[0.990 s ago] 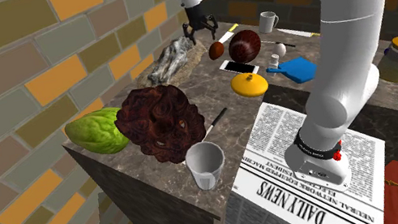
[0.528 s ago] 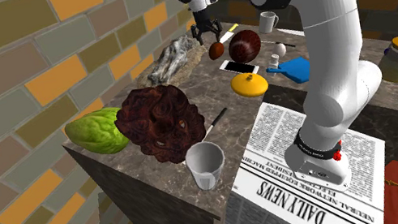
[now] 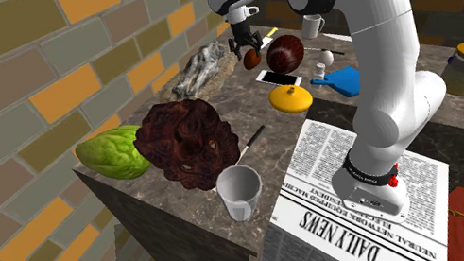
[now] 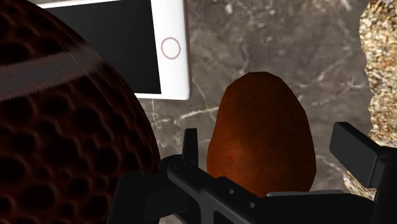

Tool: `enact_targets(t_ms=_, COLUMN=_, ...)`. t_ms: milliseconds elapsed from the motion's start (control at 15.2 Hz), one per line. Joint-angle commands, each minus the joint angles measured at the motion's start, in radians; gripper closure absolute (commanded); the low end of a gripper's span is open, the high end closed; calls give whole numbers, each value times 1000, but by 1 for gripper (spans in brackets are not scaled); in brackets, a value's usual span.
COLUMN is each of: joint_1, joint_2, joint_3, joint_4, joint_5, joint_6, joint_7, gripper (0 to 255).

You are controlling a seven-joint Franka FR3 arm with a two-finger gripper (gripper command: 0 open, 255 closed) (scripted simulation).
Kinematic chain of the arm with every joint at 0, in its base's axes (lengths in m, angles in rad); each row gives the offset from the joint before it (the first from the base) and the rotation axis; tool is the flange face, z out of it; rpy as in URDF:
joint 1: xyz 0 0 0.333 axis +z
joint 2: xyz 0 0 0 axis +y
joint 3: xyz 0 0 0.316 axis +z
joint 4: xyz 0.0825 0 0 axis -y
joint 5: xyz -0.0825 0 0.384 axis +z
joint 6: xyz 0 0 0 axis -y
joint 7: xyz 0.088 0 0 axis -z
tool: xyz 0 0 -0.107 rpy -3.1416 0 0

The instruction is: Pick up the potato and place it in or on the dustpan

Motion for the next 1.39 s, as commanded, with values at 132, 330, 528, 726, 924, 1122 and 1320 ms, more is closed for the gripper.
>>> enact_targets(t_ms=132, joint_1=-1, joint_2=-2, joint_3=0, joint_4=-23, joint_5=0, joint_6=21, joint_7=0, gripper=0)
enact_targets(t_ms=330, joint_1=-1, joint_2=-2, joint_3=0, joint_4=-23, joint_5=0, joint_6=21, joint_7=0, gripper=0)
enact_targets(t_ms=528, joint_1=-1, joint_2=-2, joint_3=0, joint_4=-22, joint_5=0, joint_6=21, joint_7=0, gripper=255)
enact_targets(t_ms=726, joint_1=-1, joint_2=-2, joint_3=0, joint_4=-22, joint_5=0, joint_6=21, joint_7=0, gripper=255)
enact_targets(t_ms=924, joint_1=-1, joint_2=-2, joint_3=0, joint_4=-23, joint_5=0, joint_6=21, joint_7=0, gripper=255)
enact_targets(t_ms=1122, joint_1=-1, joint_2=-2, joint_3=0, joint_4=-23, joint_5=-1, joint_6=21, joint_7=0, gripper=255)
enact_targets(t_ms=1320, joint_1=-1, joint_2=-16, joint_3=-1, joint_4=-4, joint_5=-1, joint_6=-11, joint_7=-3, gripper=255)
